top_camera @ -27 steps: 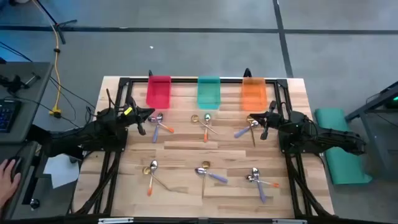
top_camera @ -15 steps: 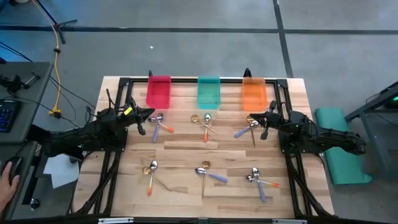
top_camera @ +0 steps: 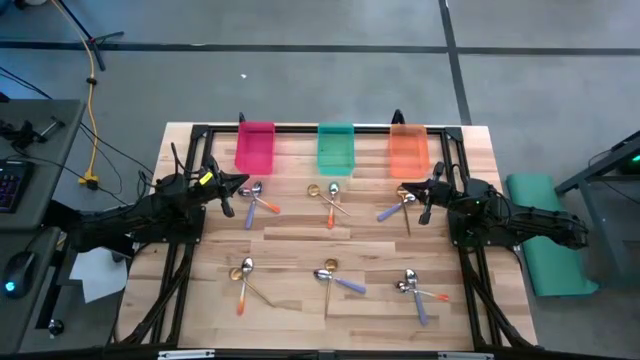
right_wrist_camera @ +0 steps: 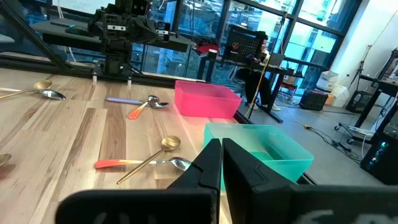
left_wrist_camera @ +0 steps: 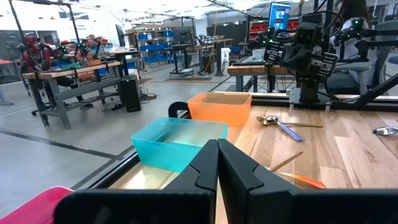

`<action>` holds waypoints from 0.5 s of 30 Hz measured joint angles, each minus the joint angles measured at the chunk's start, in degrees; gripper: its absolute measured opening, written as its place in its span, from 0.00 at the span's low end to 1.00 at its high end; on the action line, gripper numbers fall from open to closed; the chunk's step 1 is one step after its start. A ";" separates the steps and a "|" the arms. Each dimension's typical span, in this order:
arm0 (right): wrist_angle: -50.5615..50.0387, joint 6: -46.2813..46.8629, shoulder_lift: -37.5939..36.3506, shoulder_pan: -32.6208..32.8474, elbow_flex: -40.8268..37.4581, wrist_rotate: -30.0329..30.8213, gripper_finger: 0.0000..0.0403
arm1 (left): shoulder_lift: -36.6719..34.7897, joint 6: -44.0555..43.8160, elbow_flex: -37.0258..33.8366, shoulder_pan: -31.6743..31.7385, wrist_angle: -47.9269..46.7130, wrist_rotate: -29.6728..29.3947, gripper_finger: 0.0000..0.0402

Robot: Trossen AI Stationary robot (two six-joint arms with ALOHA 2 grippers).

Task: Sort silverware by color (type)

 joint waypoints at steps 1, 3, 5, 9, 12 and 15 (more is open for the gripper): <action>-0.01 0.00 0.00 0.00 0.02 0.00 0.00 | -0.01 0.00 -0.01 -0.01 0.01 0.00 0.00; -0.01 0.00 0.00 0.00 0.01 0.00 0.00 | 0.00 0.00 0.00 -0.01 0.02 0.00 0.00; 0.00 0.00 0.00 0.00 0.02 0.00 0.00 | -0.01 0.00 -0.02 0.00 0.02 0.01 0.00; -0.01 0.00 0.00 0.00 0.02 0.00 0.00 | 0.00 0.00 0.00 -0.02 0.00 0.00 0.00; 0.02 0.73 0.00 0.00 0.02 0.00 0.00 | 0.00 0.00 -0.01 0.00 0.01 0.00 0.00; 1.02 6.98 0.04 -0.01 0.01 0.65 0.00 | -0.01 0.00 0.00 -0.02 0.02 0.00 0.00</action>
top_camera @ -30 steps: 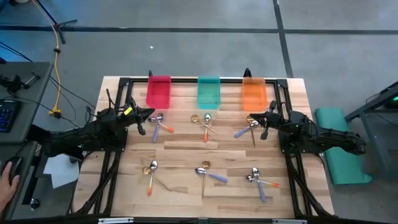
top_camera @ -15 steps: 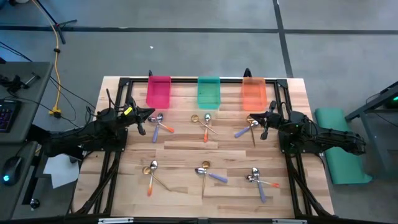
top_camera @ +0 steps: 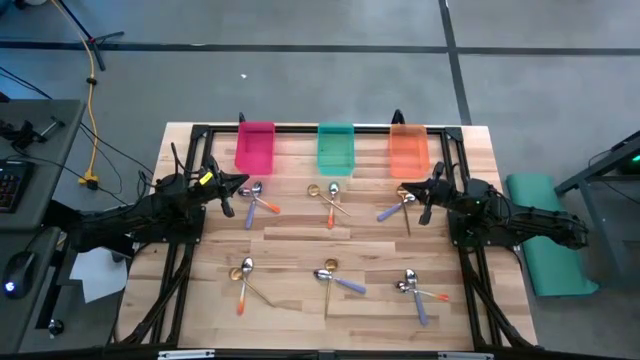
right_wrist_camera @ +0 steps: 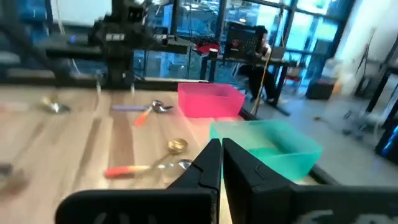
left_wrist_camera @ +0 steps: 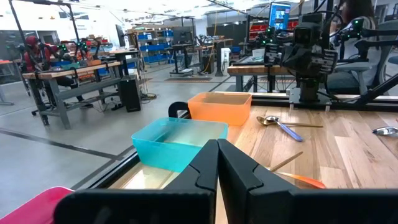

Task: Sort silverware by color (type)
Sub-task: Put the gold spoon into the orange bin

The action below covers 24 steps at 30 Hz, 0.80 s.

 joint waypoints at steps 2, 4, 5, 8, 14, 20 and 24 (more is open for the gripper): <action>2.86 0.35 -0.05 -0.25 0.01 1.61 0.00 | 0.02 -0.01 -0.01 0.01 -0.01 0.01 0.00; 5.99 0.30 -0.01 -0.39 0.01 1.99 0.00 | 0.00 -0.02 0.00 0.00 0.00 0.00 0.00; 7.42 0.46 0.01 -0.39 0.01 1.94 0.00 | 0.01 -0.01 0.00 0.01 -0.01 0.00 0.00; 12.80 1.65 0.07 -0.37 0.01 1.46 0.00 | 0.02 0.00 -0.01 0.01 0.00 0.01 0.00; 23.63 1.57 3.96 -0.33 0.09 -6.34 0.00 | 0.02 0.00 -0.01 0.02 -0.02 0.00 0.00; 27.18 3.97 15.32 -0.32 2.50 -5.58 0.00 | 0.02 0.00 0.00 0.02 -0.02 0.00 0.00; 32.16 5.77 27.82 -0.32 4.40 -4.95 0.00 | 0.02 0.00 0.00 0.00 -0.02 0.01 0.00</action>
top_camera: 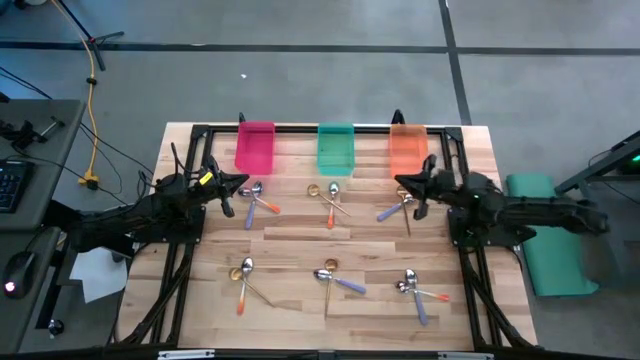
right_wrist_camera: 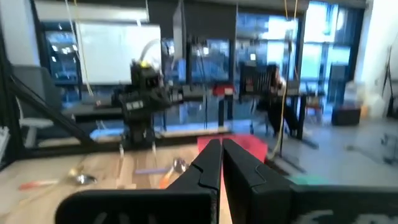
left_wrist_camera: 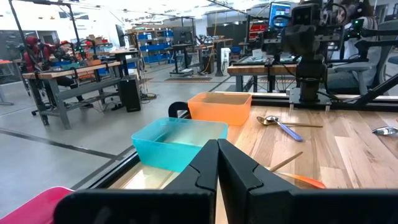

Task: Sort silverware by color (type)
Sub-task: Put the gold spoon into the orange bin

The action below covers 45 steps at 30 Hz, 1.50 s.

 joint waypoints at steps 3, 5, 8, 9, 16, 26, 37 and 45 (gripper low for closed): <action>1.93 2.42 9.44 0.00 2.98 1.87 0.00 | 0.00 0.00 0.00 0.01 0.01 -0.01 0.00; 1.87 4.62 15.58 0.00 5.49 3.10 0.00 | -0.01 -0.01 0.00 0.00 0.00 -0.01 0.00; 2.01 5.91 24.39 0.13 9.52 3.20 0.00 | 0.00 0.00 0.00 -0.01 0.00 -0.01 0.00; 1.96 5.95 27.27 0.38 10.88 3.37 0.00 | 0.00 0.00 0.00 0.00 0.01 0.00 0.00; -1.58 5.94 44.06 2.42 20.19 8.13 0.00 | 0.00 0.00 0.00 0.00 0.00 -0.01 0.00; -16.62 6.14 61.95 4.46 38.68 8.89 0.05 | -0.02 -0.02 0.00 0.01 0.00 -0.01 0.00; -48.49 12.50 77.78 3.72 63.98 9.97 0.34 | 0.00 0.00 0.00 0.01 0.02 0.00 0.00; -55.89 12.87 84.34 3.72 72.87 5.92 0.35 | 0.00 -0.02 0.00 0.01 0.00 0.01 0.00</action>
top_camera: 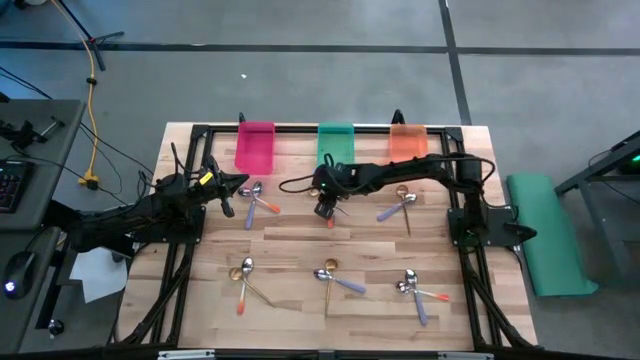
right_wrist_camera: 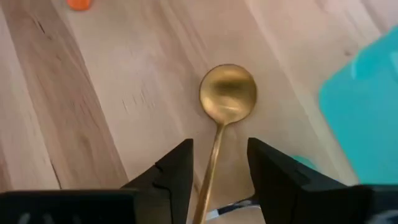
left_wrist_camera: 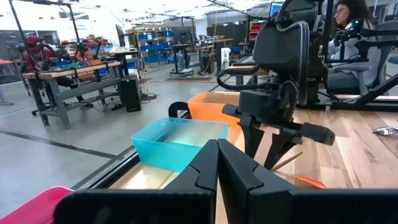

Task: Sort silverware by color (type)
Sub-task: Put the gold spoon into the orange bin

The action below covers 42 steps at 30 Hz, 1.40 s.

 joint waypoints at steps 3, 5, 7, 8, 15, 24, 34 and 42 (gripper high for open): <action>-0.27 1.39 0.79 0.00 0.74 0.01 0.35 | 0.00 0.02 0.00 0.00 0.01 0.00 0.00; -0.37 2.38 0.83 -0.06 0.48 0.10 0.34 | -0.01 0.01 -0.01 -0.01 0.01 0.00 0.00; -0.65 2.50 0.83 -0.09 0.28 0.23 0.33 | -0.01 0.01 0.00 0.00 0.00 0.00 0.00; -0.80 2.50 0.83 -0.09 0.24 0.24 0.32 | -0.01 0.02 -0.01 -0.01 0.01 -0.01 0.00; -0.62 2.93 1.35 -0.07 0.20 0.25 0.28 | -0.02 0.02 -0.02 -0.02 0.00 0.00 0.00; 0.57 2.93 4.00 -0.07 0.20 0.32 0.27 | -0.01 0.02 -0.01 -0.01 0.01 0.00 0.00; 1.64 2.02 4.11 -0.05 0.20 0.25 0.05 | 0.00 0.02 0.00 0.00 0.00 0.00 0.00; 1.42 0.35 3.63 0.11 0.16 -0.39 0.01 | -0.02 0.02 0.00 0.00 0.00 0.00 0.00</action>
